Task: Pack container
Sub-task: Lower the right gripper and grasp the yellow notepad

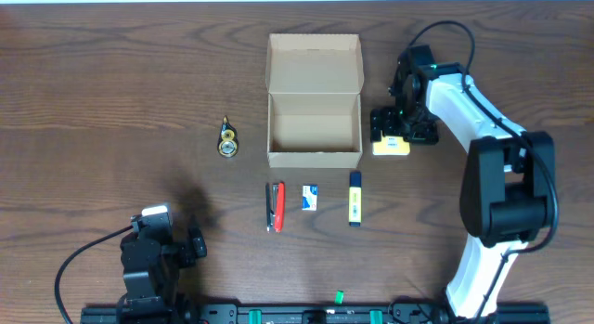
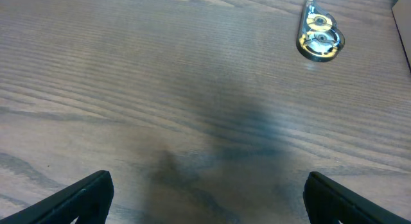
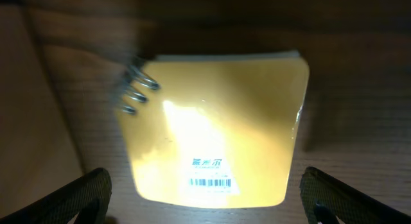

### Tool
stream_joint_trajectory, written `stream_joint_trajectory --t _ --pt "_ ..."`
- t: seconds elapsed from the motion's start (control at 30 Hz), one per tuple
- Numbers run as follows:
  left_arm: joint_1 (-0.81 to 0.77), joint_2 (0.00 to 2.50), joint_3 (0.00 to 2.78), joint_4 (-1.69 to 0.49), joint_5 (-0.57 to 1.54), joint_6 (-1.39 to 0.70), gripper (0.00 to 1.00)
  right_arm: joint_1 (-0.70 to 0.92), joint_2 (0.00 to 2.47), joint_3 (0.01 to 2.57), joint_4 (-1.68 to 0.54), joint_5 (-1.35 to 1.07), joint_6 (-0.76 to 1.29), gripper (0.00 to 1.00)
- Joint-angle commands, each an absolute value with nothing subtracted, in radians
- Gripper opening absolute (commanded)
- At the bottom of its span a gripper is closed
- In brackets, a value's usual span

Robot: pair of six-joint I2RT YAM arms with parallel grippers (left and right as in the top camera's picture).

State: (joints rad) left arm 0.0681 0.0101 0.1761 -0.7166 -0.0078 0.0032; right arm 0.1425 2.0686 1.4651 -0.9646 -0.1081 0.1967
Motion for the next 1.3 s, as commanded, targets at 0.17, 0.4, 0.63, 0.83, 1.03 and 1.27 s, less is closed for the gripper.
stream_joint_trajectory --t 0.17,0.4,0.63,0.83,1.03,1.27 --pt "0.065 0.004 0.160 -0.725 -0.019 0.000 0.96 0.144 2.097 1.477 -0.968 -0.101 0.182 0.94" --pt "0.065 0.004 0.160 -0.725 -0.019 0.000 0.95 0.145 2.118 1.477 -0.954 -0.102 0.179 0.92" --pt "0.065 0.004 0.160 -0.725 -0.019 0.000 0.96 0.145 2.129 1.477 -0.947 -0.101 0.178 0.91" --pt "0.065 0.004 0.160 -0.725 -0.019 0.000 0.96 0.145 2.129 1.477 -0.946 -0.101 0.178 0.82" --pt "0.065 0.004 0.160 -0.725 -0.019 0.000 0.96 0.145 2.130 1.477 -0.950 -0.100 0.178 0.80" --pt "0.065 0.004 0.160 -0.725 -0.019 0.000 0.95 0.145 2.128 1.480 -0.963 -0.091 0.147 0.77"
